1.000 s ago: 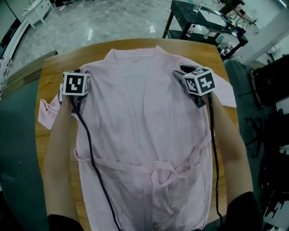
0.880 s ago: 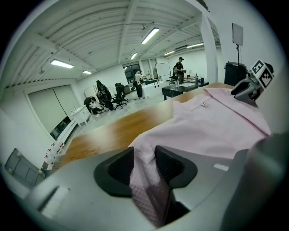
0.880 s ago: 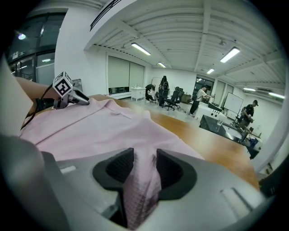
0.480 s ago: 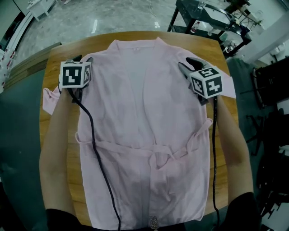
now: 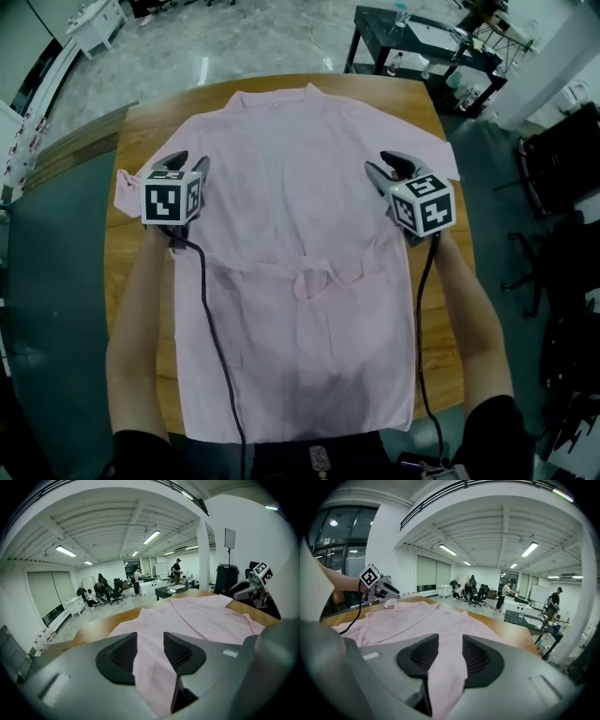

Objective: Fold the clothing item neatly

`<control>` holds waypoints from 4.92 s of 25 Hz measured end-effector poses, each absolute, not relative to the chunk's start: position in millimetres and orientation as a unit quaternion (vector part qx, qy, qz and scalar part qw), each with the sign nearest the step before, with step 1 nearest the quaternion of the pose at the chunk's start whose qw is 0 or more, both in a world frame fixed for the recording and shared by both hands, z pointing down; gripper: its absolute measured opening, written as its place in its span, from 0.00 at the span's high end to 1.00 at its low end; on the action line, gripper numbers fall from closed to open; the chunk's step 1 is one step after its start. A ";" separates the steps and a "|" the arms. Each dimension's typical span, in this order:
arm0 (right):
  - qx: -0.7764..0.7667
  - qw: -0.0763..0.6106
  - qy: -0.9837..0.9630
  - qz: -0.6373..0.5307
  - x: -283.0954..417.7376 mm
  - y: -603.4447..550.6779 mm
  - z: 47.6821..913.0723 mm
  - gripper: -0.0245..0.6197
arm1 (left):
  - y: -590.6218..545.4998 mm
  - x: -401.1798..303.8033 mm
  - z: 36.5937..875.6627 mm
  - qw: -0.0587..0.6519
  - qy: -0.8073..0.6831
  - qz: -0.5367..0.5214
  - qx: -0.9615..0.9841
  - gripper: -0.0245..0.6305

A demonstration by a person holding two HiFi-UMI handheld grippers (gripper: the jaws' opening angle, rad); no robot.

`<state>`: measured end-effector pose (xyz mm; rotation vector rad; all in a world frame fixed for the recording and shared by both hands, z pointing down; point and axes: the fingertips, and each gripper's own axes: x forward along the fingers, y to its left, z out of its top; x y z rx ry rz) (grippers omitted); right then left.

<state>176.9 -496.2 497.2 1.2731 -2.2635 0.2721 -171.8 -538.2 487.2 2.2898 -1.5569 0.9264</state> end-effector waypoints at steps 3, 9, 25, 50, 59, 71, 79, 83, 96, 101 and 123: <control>0.460 0.265 -0.844 0.078 178.2 -465.0 480.3 0.71 | -496.9 -160.9 476.0 0.097 -0.534 0.316 0.778 0.68; 0.488 0.218 -0.842 0.069 183.1 -413.8 442.3 0.72 | -417.4 -136.8 440.5 0.075 -0.540 0.300 0.783 0.68; 0.541 0.201 -0.814 0.068 156.2 -210.8 402.5 0.72 | -213.3 -156.3 423.4 0.101 -0.522 0.269 0.803 0.68; 0.542 0.222 -0.798 0.142 141.0 36.5 481.0 0.72 | 33.7 -173.7 496.1 0.138 -0.541 0.272 0.784 0.70; 0.518 0.239 -0.799 0.192 181.3 99.5 530.8 0.72 | 103.5 -193.9 532.9 0.178 -0.592 0.301 0.726 0.70; 0.552 0.270 -0.758 0.218 221.0 138.3 577.2 0.70 | 138.5 -289.5 573.9 0.191 -0.658 0.335 0.647 0.70; 0.578 0.290 -0.725 0.236 233.7 146.6 597.7 0.66 | 130.7 -328.7 602.4 0.242 -0.665 0.292 0.643 0.66; 0.588 0.275 -0.715 0.259 237.7 145.9 604.1 0.65 | 127.4 -323.8 608.3 0.250 -0.655 0.281 0.656 0.66; 0.570 0.272 -0.720 0.287 241.8 134.7 608.9 0.91 | 121.7 -302.4 618.5 0.272 -0.620 0.287 0.678 0.75; 0.568 0.270 -0.727 0.275 234.5 127.6 598.2 0.92 | 122.2 -300.2 608.0 0.257 -0.612 0.293 0.688 0.89; 0.509 0.203 -0.821 0.163 190.0 32.8 476.9 0.92 | 62.5 -217.3 465.9 0.144 -0.604 0.290 0.728 0.90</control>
